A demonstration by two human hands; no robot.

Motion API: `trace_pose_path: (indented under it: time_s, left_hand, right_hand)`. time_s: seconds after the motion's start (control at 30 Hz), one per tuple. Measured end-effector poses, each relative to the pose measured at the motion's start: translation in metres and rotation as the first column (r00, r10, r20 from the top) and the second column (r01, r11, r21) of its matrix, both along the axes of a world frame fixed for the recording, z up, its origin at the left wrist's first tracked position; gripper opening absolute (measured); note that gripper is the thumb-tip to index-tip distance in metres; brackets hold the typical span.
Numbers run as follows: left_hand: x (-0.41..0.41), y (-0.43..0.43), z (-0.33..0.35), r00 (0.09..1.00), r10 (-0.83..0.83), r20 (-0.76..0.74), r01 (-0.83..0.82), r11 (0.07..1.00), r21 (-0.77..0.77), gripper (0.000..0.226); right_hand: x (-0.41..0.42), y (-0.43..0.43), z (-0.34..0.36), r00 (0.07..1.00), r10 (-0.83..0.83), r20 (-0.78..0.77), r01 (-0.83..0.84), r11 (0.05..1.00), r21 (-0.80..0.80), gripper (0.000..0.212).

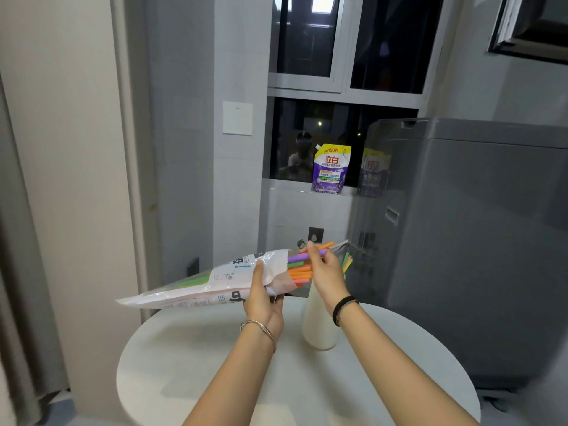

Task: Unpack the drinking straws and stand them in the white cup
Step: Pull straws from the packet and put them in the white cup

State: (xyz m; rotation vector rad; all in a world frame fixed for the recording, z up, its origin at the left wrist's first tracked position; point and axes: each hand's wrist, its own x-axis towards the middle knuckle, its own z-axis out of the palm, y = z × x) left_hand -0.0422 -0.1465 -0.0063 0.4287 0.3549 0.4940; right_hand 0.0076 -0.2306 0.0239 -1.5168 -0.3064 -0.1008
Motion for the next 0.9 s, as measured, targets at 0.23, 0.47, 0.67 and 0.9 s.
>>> trace_pose_path:
  time_s: [0.23, 0.47, 0.67, 0.9]
  left_hand:
    - [0.004, 0.012, -0.003, 1.000, -0.010, 0.016, 0.010, 0.999, -0.045, 0.053]
    - [0.012, -0.011, -0.003, 1.000, -0.022, -0.004, 0.022, 1.000, -0.021, 0.047]
    - [0.027, -0.002, -0.014, 0.999, -0.023, -0.045, 0.021, 0.999, -0.049, 0.041]
    - [0.047, 0.007, -0.030, 0.997, 0.007, -0.075, -0.013, 0.997, -0.078, 0.031]
  right_hand:
    - [0.015, -0.033, 0.011, 0.990, -0.138, 0.021, 0.127, 0.954, 0.272, 0.032]
    - [0.016, -0.019, -0.001, 0.997, 0.003, -0.079, 0.004, 0.997, 0.077, 0.022]
    - [0.044, -0.050, 0.020, 0.975, -0.221, -0.027, 0.221, 0.954, 0.202, 0.037]
    - [0.082, -0.096, 0.054, 0.842, -0.482, 0.242, 0.438, 0.873, 0.213, 0.047]
